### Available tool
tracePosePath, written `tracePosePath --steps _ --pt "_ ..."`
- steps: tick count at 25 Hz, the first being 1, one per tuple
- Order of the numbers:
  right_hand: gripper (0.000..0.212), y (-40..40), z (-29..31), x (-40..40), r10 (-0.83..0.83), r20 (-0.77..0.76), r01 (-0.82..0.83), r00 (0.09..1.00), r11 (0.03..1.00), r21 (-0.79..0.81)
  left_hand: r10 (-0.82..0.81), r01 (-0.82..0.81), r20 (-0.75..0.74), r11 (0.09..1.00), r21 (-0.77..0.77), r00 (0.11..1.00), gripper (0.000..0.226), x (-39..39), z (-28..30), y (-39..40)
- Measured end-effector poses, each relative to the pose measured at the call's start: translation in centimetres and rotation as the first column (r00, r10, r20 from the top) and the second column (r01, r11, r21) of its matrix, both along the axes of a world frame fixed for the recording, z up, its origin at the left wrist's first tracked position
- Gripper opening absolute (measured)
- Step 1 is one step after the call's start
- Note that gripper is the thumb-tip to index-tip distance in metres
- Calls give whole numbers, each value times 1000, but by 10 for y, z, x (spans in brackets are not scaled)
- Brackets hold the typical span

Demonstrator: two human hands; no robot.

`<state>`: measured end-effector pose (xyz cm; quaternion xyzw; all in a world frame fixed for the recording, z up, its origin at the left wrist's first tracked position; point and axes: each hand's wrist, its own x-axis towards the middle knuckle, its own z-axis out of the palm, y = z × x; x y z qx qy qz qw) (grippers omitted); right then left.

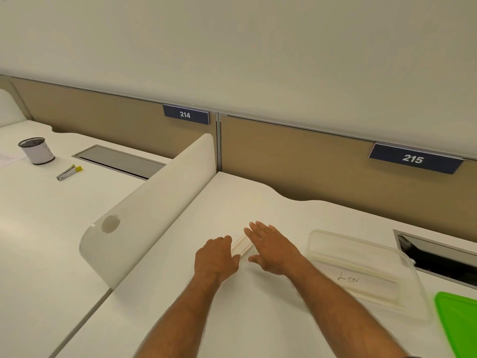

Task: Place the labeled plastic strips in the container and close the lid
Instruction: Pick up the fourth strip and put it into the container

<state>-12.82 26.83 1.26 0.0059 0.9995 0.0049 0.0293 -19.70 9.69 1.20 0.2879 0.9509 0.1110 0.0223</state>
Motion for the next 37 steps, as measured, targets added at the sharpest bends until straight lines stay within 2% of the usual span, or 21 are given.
tracePosePath --steps 7,15,19,23,27,29,34,37 --pt "76 -2 -21 -9 27 5 -27 1000 1000 6 82 -100 182 991 91 980 30 -7 -10 4" --pt "81 3 -23 -3 42 -68 -39 997 998 42 129 -171 198 961 215 972 26 1 -1 2" --pt "81 2 -17 8 36 -112 -33 993 999 30 83 -157 265 950 271 961 23 6 10 -1" --pt "73 2 -4 18 49 -193 -49 980 999 4 16 -190 406 900 392 914 21 7 23 -7" --pt "65 1 15 26 26 -223 -52 975 992 -114 -49 -236 520 852 468 853 21 7 35 -15" --pt "61 1 26 32 9 -202 -46 979 983 -179 -68 -236 550 854 463 832 22 7 40 -20" --pt "56 6 52 52 -5 -205 -41 979 975 -217 -128 -232 575 828 510 808 9 13 55 -26" --pt "56 8 64 62 -14 -206 -36 978 971 -237 -158 -238 555 784 573 817 23 19 64 -25"
